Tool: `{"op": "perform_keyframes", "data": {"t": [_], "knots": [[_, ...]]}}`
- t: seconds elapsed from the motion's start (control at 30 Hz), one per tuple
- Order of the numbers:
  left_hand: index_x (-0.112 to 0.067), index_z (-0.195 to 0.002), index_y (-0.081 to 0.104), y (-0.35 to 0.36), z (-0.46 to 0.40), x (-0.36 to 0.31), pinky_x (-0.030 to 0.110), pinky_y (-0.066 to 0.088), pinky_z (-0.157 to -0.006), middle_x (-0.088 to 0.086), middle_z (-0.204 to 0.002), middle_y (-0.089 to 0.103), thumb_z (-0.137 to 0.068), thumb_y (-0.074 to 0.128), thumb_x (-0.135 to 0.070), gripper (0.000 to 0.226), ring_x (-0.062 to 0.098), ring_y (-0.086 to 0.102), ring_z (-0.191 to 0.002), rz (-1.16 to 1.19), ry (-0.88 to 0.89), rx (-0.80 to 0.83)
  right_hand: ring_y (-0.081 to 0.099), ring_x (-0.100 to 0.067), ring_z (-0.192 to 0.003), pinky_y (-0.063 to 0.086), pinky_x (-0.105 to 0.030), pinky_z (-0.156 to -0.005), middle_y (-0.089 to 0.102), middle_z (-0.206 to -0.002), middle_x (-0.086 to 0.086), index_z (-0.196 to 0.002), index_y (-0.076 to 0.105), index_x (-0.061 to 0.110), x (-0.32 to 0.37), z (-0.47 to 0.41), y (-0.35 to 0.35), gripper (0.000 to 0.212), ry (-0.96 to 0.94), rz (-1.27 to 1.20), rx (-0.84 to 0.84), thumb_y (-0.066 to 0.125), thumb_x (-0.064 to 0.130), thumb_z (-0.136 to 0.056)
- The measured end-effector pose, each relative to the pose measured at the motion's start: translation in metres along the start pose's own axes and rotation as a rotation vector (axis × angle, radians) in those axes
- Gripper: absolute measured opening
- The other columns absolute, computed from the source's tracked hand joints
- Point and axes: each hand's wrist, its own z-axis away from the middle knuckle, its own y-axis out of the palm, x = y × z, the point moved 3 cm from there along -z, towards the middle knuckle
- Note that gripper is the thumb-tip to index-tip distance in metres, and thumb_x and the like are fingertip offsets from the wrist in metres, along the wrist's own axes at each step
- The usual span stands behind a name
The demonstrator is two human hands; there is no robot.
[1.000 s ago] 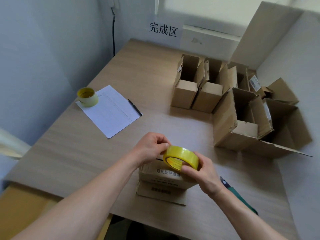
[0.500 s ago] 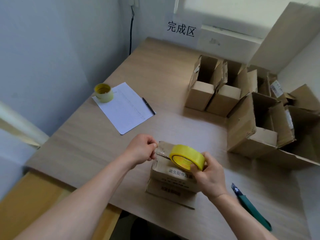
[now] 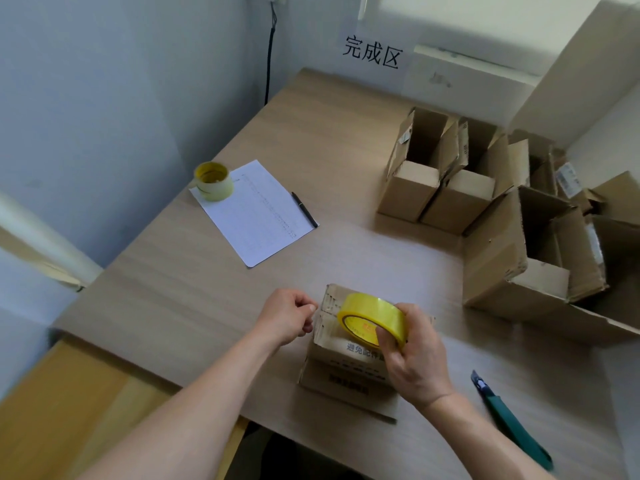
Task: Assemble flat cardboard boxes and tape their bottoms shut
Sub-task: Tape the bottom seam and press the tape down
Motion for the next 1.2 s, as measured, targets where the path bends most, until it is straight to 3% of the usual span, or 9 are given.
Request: {"op": "perform_keyframes", "data": {"t": [0.1, 0.27, 0.37, 0.5, 0.57, 0.7, 0.77, 0.97, 1.2], "knots": [[-0.01, -0.094, 0.072, 0.013, 0.002, 0.0, 0.03, 0.049, -0.059, 0.011, -0.074, 0.068, -0.093, 0.057, -0.007, 0.015, 0.024, 0.064, -0.062, -0.024, 0.001, -0.039, 0.051, -0.016, -0.082, 0.032, -0.024, -0.067, 0.047, -0.092, 0.018, -0.111, 0.048, 0.034, 0.0, 0.002, 0.0, 0.029, -0.004, 0.024, -0.011, 0.052, 0.041, -0.083], [-0.022, -0.15, 0.032, 0.001, 0.004, 0.01, 0.022, 0.036, -0.101, 0.007, -0.145, 0.046, -0.091, 0.065, -0.026, 0.068, 0.021, 0.045, -0.132, -0.16, 0.031, -0.187, 0.051, -0.013, -0.082, 0.032, -0.022, -0.066, 0.048, -0.092, 0.019, -0.112, 0.047, 0.035, 0.0, 0.005, 0.0, 0.031, 0.027, 0.032, 0.006, 0.053, 0.039, -0.081], [-0.032, -0.137, 0.048, 0.022, 0.006, -0.004, -0.001, 0.024, -0.098, -0.005, -0.15, 0.042, -0.101, 0.05, -0.022, 0.037, -0.002, 0.034, -0.135, 0.124, 0.217, -0.109, 0.049, -0.01, -0.082, 0.032, -0.02, -0.069, 0.049, -0.093, 0.018, -0.112, 0.048, 0.034, -0.002, 0.003, 0.001, 0.032, 0.025, -0.003, 0.009, 0.055, 0.036, -0.081], [-0.033, -0.128, 0.05, 0.051, 0.01, -0.008, 0.029, 0.02, -0.12, 0.002, -0.148, 0.045, -0.103, 0.041, -0.02, 0.029, 0.009, 0.03, -0.143, 0.233, 0.286, 0.036, 0.047, 0.004, -0.073, 0.035, -0.013, -0.067, 0.054, -0.08, 0.025, -0.098, 0.048, 0.043, 0.0, -0.002, -0.004, 0.036, 0.107, -0.128, 0.111, 0.065, 0.023, -0.074], [-0.03, -0.126, 0.051, 0.052, 0.007, -0.007, 0.04, 0.024, -0.12, 0.004, -0.144, 0.05, -0.103, 0.04, -0.018, 0.029, 0.015, 0.037, -0.14, 0.295, 0.283, 0.024, 0.05, -0.002, -0.065, 0.043, -0.031, -0.063, 0.059, -0.071, 0.014, -0.084, 0.057, 0.028, -0.003, -0.014, -0.01, 0.023, 0.279, -0.274, 0.248, 0.071, 0.024, -0.065], [-0.03, -0.126, 0.052, 0.05, 0.008, -0.006, 0.02, 0.031, -0.113, -0.003, -0.138, 0.054, -0.104, 0.04, -0.017, 0.029, 0.005, 0.046, -0.132, 0.273, 0.313, -0.006, 0.057, -0.025, -0.069, 0.046, -0.04, -0.067, 0.064, -0.074, -0.025, -0.079, 0.062, 0.002, -0.009, -0.03, -0.042, 0.029, 0.427, -0.651, 0.417, 0.075, 0.02, -0.059], [-0.027, -0.129, 0.055, 0.052, 0.007, -0.004, 0.017, 0.034, -0.11, -0.004, -0.136, 0.057, -0.103, 0.041, -0.019, 0.03, 0.002, 0.05, -0.126, 0.271, 0.304, -0.007, 0.05, -0.023, -0.063, 0.04, -0.037, -0.064, 0.054, -0.061, -0.017, -0.067, 0.059, 0.012, -0.012, -0.03, -0.063, 0.015, 0.419, -0.714, 0.392, 0.067, 0.024, -0.073], [-0.026, -0.13, 0.057, 0.053, 0.006, -0.003, 0.008, 0.037, -0.101, -0.01, -0.13, 0.059, -0.103, 0.043, -0.019, 0.031, -0.003, 0.053, -0.12, 0.229, 0.311, -0.029, 0.054, -0.016, -0.059, 0.041, -0.033, -0.054, 0.057, -0.057, 0.007, -0.067, 0.06, 0.024, -0.039, -0.024, -0.116, 0.031, 0.124, 0.301, 0.289, 0.057, 0.05, -0.084], [-0.023, -0.131, 0.06, 0.054, 0.003, 0.001, 0.0, 0.035, -0.095, -0.011, -0.131, 0.059, -0.103, 0.045, -0.021, 0.032, -0.019, 0.05, -0.111, 0.19, 0.316, -0.048, 0.06, -0.027, -0.073, 0.043, -0.033, -0.059, 0.066, -0.07, -0.001, -0.076, 0.065, 0.023, -0.047, -0.007, -0.104, 0.031, 0.18, 0.444, 0.25, 0.06, 0.052, -0.086]]}}
